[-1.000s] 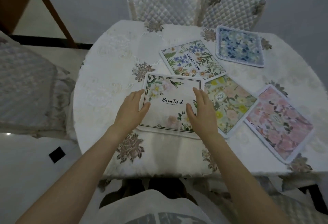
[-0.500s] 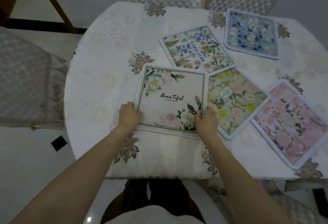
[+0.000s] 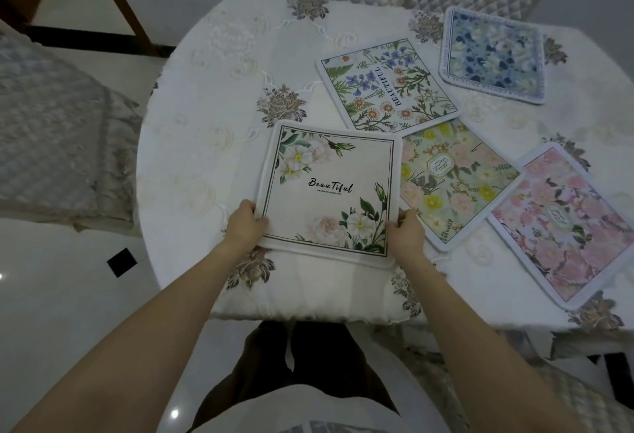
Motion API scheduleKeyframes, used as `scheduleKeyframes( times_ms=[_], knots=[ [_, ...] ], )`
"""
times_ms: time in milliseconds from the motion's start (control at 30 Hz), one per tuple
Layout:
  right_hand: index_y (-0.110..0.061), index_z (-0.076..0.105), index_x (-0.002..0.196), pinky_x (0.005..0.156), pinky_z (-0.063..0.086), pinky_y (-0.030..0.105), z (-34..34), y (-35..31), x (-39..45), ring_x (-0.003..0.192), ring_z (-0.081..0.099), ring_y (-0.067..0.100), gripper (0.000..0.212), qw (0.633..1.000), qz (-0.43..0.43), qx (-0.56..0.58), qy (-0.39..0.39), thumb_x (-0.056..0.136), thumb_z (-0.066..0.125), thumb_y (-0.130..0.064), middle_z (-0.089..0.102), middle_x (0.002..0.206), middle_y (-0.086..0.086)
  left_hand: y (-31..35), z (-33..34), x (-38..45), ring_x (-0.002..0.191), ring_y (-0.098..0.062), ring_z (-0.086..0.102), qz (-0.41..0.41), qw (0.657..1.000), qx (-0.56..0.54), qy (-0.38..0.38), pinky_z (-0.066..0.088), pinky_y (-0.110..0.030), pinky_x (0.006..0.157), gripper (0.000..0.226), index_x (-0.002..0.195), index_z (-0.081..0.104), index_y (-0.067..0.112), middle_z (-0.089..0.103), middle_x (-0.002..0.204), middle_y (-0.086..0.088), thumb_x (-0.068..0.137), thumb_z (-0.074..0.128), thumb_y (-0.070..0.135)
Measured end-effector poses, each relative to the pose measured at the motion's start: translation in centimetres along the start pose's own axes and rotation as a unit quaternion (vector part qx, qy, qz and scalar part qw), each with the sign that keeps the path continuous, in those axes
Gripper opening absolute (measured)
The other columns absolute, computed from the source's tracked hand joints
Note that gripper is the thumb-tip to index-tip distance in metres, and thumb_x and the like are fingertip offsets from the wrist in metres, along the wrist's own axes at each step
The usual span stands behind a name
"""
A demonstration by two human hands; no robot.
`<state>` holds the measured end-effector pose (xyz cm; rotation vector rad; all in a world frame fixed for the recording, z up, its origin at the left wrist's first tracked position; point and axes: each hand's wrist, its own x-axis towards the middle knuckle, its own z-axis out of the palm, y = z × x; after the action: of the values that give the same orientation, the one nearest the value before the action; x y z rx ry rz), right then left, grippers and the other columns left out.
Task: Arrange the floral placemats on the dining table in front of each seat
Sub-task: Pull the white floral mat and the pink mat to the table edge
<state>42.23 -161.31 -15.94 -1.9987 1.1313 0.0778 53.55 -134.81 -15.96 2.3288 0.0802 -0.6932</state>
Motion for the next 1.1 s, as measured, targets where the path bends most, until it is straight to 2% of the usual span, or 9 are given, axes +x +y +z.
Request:
scheduleKeyframes(
  times_ms=[133,233,333,467,567,733,900,967,1100],
  knots=[
    [-0.008,0.045,0.089,0.048,0.031,0.023,0.5,1.0,-2.0,0.059,0.045,0.008,0.009,1.000,0.011,0.004,0.013,0.092,0.053,-0.009,0.049,0.069,-0.004,-2.0,-0.3,-1.3,0.076,-0.026,0.049,0.038,0.999,0.019,-0.003,0.031,-0.032,0.060,0.015,0.089,0.043,0.004,0.051,0.079,-0.008,0.090,0.055,0.014],
    [-0.008,0.046,0.089,0.051,0.035,0.025,0.7,1.6,-3.8,0.060,0.049,0.015,0.009,1.000,-0.010,0.006,0.029,0.091,0.055,-0.009,0.053,0.075,0.004,-3.8,-0.9,-2.2,0.059,-0.018,0.041,0.068,0.996,0.057,-0.009,0.025,-0.029,0.050,0.027,0.071,0.038,0.012,0.042,0.064,0.000,0.088,0.058,0.019],
    [-0.007,0.049,0.089,0.065,0.043,0.031,1.1,2.1,-5.4,0.071,0.053,0.026,0.009,0.999,-0.024,-0.013,0.037,0.090,0.057,-0.009,0.056,0.081,0.010,-5.7,-1.5,-3.3,0.055,-0.015,0.040,0.085,0.993,0.080,-0.022,0.026,-0.028,0.048,0.035,0.063,0.036,0.016,0.042,0.061,-0.001,0.086,0.061,0.023],
    [0.000,0.054,0.098,0.066,0.044,0.034,1.9,2.8,-7.4,0.073,0.053,0.026,0.011,0.998,-0.022,-0.028,0.051,0.091,0.055,-0.008,0.056,0.084,0.010,-7.7,-2.0,-4.8,0.058,-0.015,0.045,0.098,0.990,0.096,-0.037,0.029,-0.027,0.049,0.027,0.066,0.044,0.017,0.048,0.061,0.003,0.083,0.063,0.026],
    [-0.002,0.053,0.101,0.065,0.043,0.032,2.2,3.1,-8.5,0.074,0.055,0.026,0.011,0.998,-0.022,-0.021,0.052,0.091,0.054,-0.007,0.058,0.086,0.012,-8.6,-2.3,-6.0,0.056,-0.006,0.043,0.119,0.987,0.098,-0.037,0.028,-0.020,0.049,0.030,0.064,0.040,0.027,0.045,0.059,0.011,0.083,0.063,0.024],
    [-0.002,0.052,0.110,0.070,0.049,0.038,2.6,3.5,-9.1,0.083,0.060,0.033,0.018,0.998,-0.005,-0.048,0.046,0.093,0.048,-0.007,0.061,0.099,0.019,-9.6,-2.3,-7.0,0.057,-0.015,0.042,0.116,0.987,0.102,-0.049,0.026,-0.025,0.048,0.036,0.060,0.036,0.022,0.043,0.058,0.005,0.085,0.062,0.025],
    [-0.003,0.051,0.112,0.070,0.047,0.039,2.8,3.5,-8.8,0.087,0.058,0.035,0.022,0.996,0.009,-0.073,0.048,0.093,0.041,-0.002,0.060,0.105,0.023,-9.8,-2.3,-7.5,0.057,-0.010,0.043,0.125,0.986,0.103,-0.047,0.026,-0.023,0.048,0.035,0.061,0.037,0.026,0.044,0.061,0.008,0.086,0.061,0.026],
    [-0.003,0.051,0.113,0.070,0.048,0.039,2.9,3.6,-8.6,0.089,0.059,0.036,0.022,0.996,0.013,-0.071,0.047,0.093,0.041,-0.002,0.060,0.106,0.023,-9.9,-2.1,-7.5,0.062,-0.017,0.045,0.133,0.983,0.118,-0.044,0.028,-0.027,0.050,0.030,0.066,0.040,0.020,0.045,0.065,0.004,0.088,0.058,0.028],
    [0.000,0.052,0.112,0.071,0.047,0.038,2.9,3.7,-8.6,0.092,0.059,0.037,0.021,0.997,0.016,-0.066,0.046,0.092,0.044,-0.002,0.060,0.107,0.023,-10.2,-1.7,-7.8,0.073,-0.020,0.048,0.157,0.983,0.098,-0.019,0.035,-0.030,0.063,0.017,0.094,0.050,0.012,0.050,0.079,0.002,0.089,0.057,0.027]
  ],
)
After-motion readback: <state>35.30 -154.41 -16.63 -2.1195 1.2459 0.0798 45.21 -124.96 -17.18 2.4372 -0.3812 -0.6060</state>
